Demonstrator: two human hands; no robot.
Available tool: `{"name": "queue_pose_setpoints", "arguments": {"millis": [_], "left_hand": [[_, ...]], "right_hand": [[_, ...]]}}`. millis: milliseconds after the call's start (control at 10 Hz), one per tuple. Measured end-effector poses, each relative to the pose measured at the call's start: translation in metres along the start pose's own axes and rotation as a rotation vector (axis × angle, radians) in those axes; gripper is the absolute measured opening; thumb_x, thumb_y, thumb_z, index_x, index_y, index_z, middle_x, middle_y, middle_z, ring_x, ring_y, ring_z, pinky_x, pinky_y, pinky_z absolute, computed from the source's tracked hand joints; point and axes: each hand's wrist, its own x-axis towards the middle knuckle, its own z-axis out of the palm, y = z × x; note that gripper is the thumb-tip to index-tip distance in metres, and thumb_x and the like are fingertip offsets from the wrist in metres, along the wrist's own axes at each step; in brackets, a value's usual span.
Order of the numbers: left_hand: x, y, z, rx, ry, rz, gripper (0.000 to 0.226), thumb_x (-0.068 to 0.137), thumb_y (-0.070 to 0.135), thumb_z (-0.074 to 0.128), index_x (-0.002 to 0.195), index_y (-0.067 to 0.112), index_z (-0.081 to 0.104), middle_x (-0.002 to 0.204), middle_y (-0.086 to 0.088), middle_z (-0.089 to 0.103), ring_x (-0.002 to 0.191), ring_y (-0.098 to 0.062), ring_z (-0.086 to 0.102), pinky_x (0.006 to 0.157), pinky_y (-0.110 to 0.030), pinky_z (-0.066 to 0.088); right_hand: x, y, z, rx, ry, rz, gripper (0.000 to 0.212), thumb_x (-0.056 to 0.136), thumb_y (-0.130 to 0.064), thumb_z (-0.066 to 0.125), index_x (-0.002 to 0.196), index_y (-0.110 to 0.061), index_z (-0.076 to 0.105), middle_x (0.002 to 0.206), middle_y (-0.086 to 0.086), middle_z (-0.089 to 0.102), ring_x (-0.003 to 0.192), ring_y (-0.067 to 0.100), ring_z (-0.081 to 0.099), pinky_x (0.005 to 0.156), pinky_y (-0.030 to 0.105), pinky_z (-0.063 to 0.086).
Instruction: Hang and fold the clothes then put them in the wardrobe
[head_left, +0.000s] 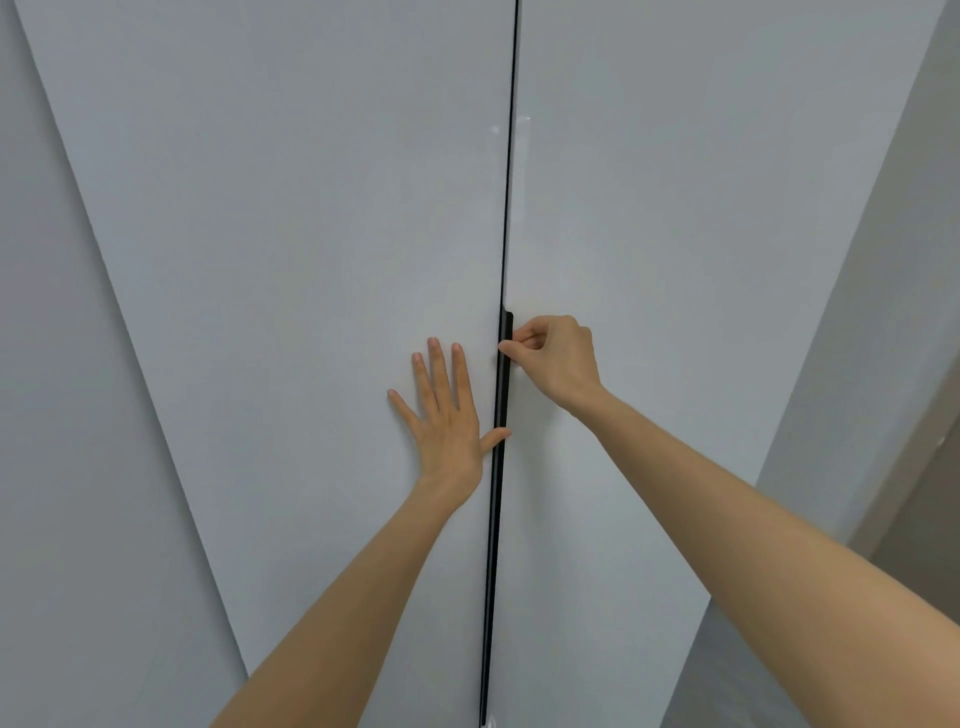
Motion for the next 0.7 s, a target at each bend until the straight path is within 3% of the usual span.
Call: {"name": "queue_pose_setpoints", "arguments": {"millis": [300, 400, 500, 700], "left_hand": [[0.006, 0.003, 0.008, 0.127, 0.055, -0.036, 0.11, 0.082, 0.075, 0.034, 0.141, 0.009, -0.031, 0.149, -0.016, -0.028, 0.136, -0.039, -0.023, 0.11, -0.064, 0.005], [0.006, 0.002, 0.007, 0.086, 0.025, -0.02, 0.11, 0.083, 0.073, 0.035, 0.138, 0.009, -0.036, 0.146, -0.017, -0.034, 0.134, -0.04, -0.028, 0.109, -0.065, 0.0], [0.005, 0.003, 0.001, 0.024, -0.031, -0.006, 0.11, 0.086, 0.069, 0.039, 0.136, 0.01, -0.037, 0.143, -0.017, -0.039, 0.133, -0.04, -0.033, 0.108, -0.066, -0.001], [-0.004, -0.005, -0.022, -0.095, -0.075, 0.054, 0.097, 0.093, 0.046, 0.049, 0.144, 0.016, -0.027, 0.151, -0.008, -0.035, 0.142, -0.031, -0.025, 0.109, -0.064, -0.002]], "right_hand": [[0.015, 0.004, 0.006, -0.006, -0.001, 0.019, 0.013, 0.082, -0.023, 0.073, 0.087, -0.011, 0.071, 0.073, -0.004, 0.065, 0.072, 0.008, 0.062, 0.064, 0.01, 0.043], [0.015, 0.004, 0.007, -0.002, 0.006, 0.008, 0.012, 0.083, -0.023, 0.072, 0.087, -0.011, 0.071, 0.073, -0.005, 0.065, 0.072, 0.008, 0.062, 0.064, 0.01, 0.043], [0.01, 0.004, 0.006, -0.034, -0.034, 0.002, 0.015, 0.087, -0.023, 0.068, 0.093, -0.009, 0.071, 0.086, 0.001, 0.07, 0.082, 0.013, 0.064, 0.073, 0.018, 0.048], [-0.009, 0.013, -0.012, -0.079, -0.167, 0.012, 0.029, 0.094, -0.023, 0.053, 0.119, -0.015, 0.064, 0.118, -0.004, 0.066, 0.108, 0.01, 0.059, 0.086, 0.016, 0.039]]}}
